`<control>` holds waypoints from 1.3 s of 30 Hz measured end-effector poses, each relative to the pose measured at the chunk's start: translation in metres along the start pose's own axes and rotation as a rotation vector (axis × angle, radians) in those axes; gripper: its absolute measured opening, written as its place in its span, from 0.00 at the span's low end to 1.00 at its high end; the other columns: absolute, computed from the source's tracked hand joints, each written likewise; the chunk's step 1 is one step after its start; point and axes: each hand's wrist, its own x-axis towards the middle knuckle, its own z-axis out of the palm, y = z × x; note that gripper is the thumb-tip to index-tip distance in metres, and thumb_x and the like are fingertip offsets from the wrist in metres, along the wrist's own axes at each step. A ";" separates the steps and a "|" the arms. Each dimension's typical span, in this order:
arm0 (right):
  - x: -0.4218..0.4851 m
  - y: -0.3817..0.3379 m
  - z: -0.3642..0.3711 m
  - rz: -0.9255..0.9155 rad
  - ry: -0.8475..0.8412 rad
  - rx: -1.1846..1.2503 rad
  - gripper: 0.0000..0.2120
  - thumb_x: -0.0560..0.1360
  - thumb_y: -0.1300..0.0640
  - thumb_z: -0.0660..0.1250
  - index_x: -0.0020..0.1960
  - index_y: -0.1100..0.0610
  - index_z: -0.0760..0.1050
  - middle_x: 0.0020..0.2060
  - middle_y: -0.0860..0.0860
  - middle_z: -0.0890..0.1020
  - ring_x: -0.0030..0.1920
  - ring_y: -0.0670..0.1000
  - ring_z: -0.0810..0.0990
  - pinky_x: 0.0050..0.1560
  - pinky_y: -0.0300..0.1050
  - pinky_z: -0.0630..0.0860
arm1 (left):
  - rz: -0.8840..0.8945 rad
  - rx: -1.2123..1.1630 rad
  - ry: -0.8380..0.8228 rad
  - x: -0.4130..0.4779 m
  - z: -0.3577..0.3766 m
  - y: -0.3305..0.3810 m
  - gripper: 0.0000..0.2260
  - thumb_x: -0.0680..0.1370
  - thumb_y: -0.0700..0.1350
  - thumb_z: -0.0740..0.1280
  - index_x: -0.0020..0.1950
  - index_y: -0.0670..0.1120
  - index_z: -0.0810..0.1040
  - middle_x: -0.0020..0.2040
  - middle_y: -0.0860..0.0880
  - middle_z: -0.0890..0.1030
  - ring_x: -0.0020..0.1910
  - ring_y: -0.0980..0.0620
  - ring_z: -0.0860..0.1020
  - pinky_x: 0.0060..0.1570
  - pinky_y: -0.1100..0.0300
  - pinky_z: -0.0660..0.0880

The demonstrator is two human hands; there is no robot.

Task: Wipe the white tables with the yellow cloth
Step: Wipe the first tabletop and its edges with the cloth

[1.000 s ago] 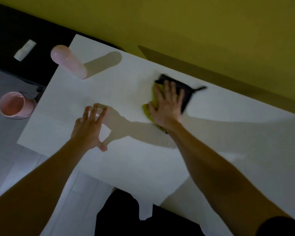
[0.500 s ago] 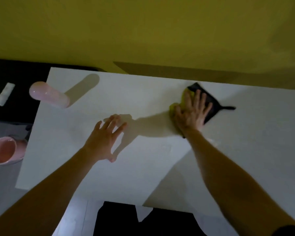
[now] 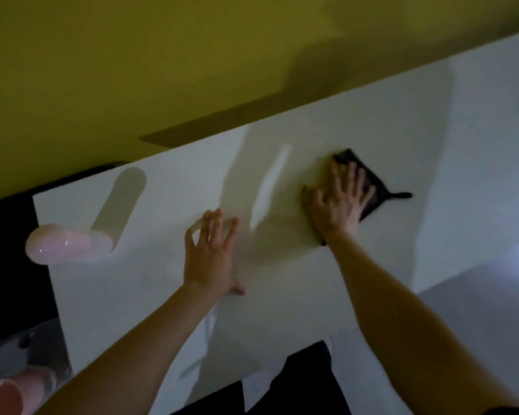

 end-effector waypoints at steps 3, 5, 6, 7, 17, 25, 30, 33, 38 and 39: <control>-0.086 -0.048 0.024 -0.405 -0.126 -0.029 0.37 0.81 0.35 0.60 0.87 0.43 0.57 0.88 0.51 0.51 0.88 0.56 0.43 0.85 0.69 0.41 | 0.014 0.055 0.003 -0.002 -0.001 0.002 0.72 0.59 0.82 0.74 0.88 0.52 0.36 0.88 0.40 0.37 0.88 0.37 0.39 0.82 0.35 0.55; -0.108 -0.023 0.020 -0.591 -0.143 -0.047 0.35 0.83 0.34 0.60 0.87 0.42 0.58 0.88 0.49 0.52 0.88 0.55 0.45 0.84 0.69 0.47 | 0.021 0.078 -0.003 -0.003 -0.001 0.001 0.73 0.59 0.83 0.73 0.88 0.52 0.36 0.87 0.39 0.37 0.87 0.36 0.41 0.81 0.35 0.58; -0.106 0.005 0.014 -0.567 -0.108 -0.040 0.35 0.83 0.34 0.60 0.87 0.42 0.58 0.88 0.49 0.53 0.88 0.54 0.46 0.84 0.69 0.49 | 0.026 0.080 -0.008 -0.003 -0.002 0.000 0.73 0.58 0.83 0.72 0.88 0.52 0.35 0.87 0.40 0.37 0.87 0.36 0.41 0.80 0.35 0.59; -0.102 0.036 0.006 -0.462 -0.079 -0.052 0.34 0.83 0.34 0.59 0.87 0.42 0.59 0.88 0.49 0.53 0.88 0.54 0.47 0.84 0.69 0.50 | 0.030 0.081 -0.013 -0.004 -0.002 0.000 0.74 0.58 0.84 0.72 0.87 0.52 0.34 0.87 0.40 0.36 0.87 0.36 0.41 0.80 0.34 0.59; -0.201 -0.017 0.027 -0.343 -0.129 -0.066 0.36 0.84 0.32 0.57 0.88 0.42 0.53 0.89 0.49 0.47 0.88 0.56 0.40 0.84 0.71 0.44 | 0.084 0.161 -0.054 -0.001 -0.010 -0.006 0.78 0.55 0.83 0.76 0.87 0.50 0.34 0.86 0.38 0.40 0.86 0.33 0.46 0.77 0.31 0.65; -0.188 0.052 0.016 0.268 0.070 0.007 0.36 0.82 0.34 0.52 0.88 0.43 0.55 0.89 0.50 0.48 0.88 0.54 0.41 0.84 0.71 0.43 | 0.269 0.223 -0.051 -0.014 0.001 -0.026 0.69 0.64 0.75 0.79 0.88 0.53 0.37 0.89 0.42 0.40 0.88 0.37 0.42 0.84 0.37 0.55; -0.288 -0.071 0.058 -0.099 -0.094 -0.018 0.38 0.83 0.30 0.55 0.88 0.42 0.50 0.88 0.53 0.43 0.87 0.59 0.36 0.83 0.74 0.41 | 0.322 0.225 0.000 -0.013 0.010 -0.036 0.64 0.67 0.75 0.76 0.89 0.54 0.42 0.89 0.43 0.44 0.88 0.38 0.45 0.86 0.40 0.53; -0.296 -0.049 0.052 -0.334 -0.120 -0.013 0.36 0.85 0.28 0.54 0.88 0.40 0.52 0.89 0.49 0.48 0.88 0.56 0.40 0.83 0.72 0.47 | 0.312 0.242 -0.014 -0.015 0.010 -0.032 0.65 0.66 0.76 0.76 0.89 0.53 0.41 0.89 0.42 0.43 0.88 0.37 0.44 0.86 0.40 0.51; -0.203 0.058 0.017 0.205 0.019 -0.046 0.41 0.80 0.22 0.49 0.87 0.39 0.51 0.89 0.53 0.47 0.88 0.59 0.41 0.82 0.75 0.43 | 0.304 0.265 -0.041 -0.013 0.010 -0.030 0.66 0.66 0.76 0.76 0.89 0.53 0.37 0.89 0.43 0.39 0.88 0.38 0.41 0.86 0.41 0.51; -0.193 0.066 0.015 0.283 0.031 -0.043 0.42 0.80 0.21 0.48 0.88 0.40 0.50 0.89 0.53 0.46 0.88 0.59 0.40 0.82 0.76 0.42 | 0.295 0.267 -0.041 -0.013 0.011 -0.029 0.66 0.67 0.76 0.76 0.89 0.53 0.37 0.89 0.43 0.39 0.88 0.38 0.41 0.86 0.41 0.50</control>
